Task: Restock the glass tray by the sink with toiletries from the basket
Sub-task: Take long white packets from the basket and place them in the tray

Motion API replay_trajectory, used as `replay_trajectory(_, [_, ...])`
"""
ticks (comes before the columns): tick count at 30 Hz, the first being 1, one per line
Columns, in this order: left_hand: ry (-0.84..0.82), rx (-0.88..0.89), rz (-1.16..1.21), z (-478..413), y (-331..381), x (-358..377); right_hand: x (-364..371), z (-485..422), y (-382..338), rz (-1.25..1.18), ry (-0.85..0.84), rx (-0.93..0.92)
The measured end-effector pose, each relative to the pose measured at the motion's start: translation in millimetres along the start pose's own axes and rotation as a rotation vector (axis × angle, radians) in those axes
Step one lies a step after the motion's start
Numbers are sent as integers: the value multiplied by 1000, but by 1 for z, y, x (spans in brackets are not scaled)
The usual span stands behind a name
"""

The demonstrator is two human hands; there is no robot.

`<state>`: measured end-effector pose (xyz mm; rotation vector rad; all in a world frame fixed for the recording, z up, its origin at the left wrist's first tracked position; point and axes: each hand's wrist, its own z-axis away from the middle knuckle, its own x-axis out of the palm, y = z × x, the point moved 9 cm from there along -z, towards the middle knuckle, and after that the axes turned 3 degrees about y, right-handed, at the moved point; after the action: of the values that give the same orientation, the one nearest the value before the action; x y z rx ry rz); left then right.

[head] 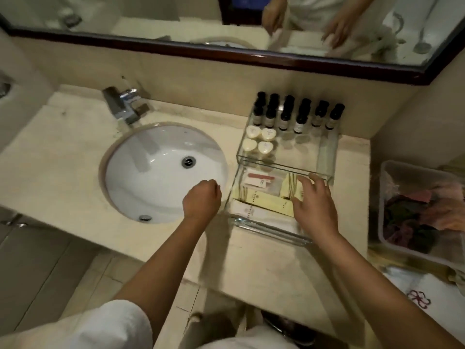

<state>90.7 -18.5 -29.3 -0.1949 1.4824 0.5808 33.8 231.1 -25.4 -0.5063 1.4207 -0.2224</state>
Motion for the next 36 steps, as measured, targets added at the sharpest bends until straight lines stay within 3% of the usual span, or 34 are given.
replay_trajectory(7, [98,-182,-119,74,-146,-81,17,27,-170,-96,-146,-318])
replay_trajectory(13, [213,-528,-28,221,-312,-145,79,154,-344,-81,-417,-643])
replay_trajectory(17, [263,-832,-14,382,-443,-159,126,282,-440,-52,-545,-889])
replay_trajectory(21, [310,-1230,2,601,-536,-164,172,424,-515,-8,-679,-1112])
replay_trajectory(25, [364,-1577,56,797,-555,-152,208,547,-554,81,-799,-1340])
replay_trajectory(28, [370,-1746,86,889,-539,-128,231,624,-570,135,-874,-1495])
replay_trajectory(36, [388,-2020,450,966,-505,-34,294,767,-590,319,-1032,-1827])
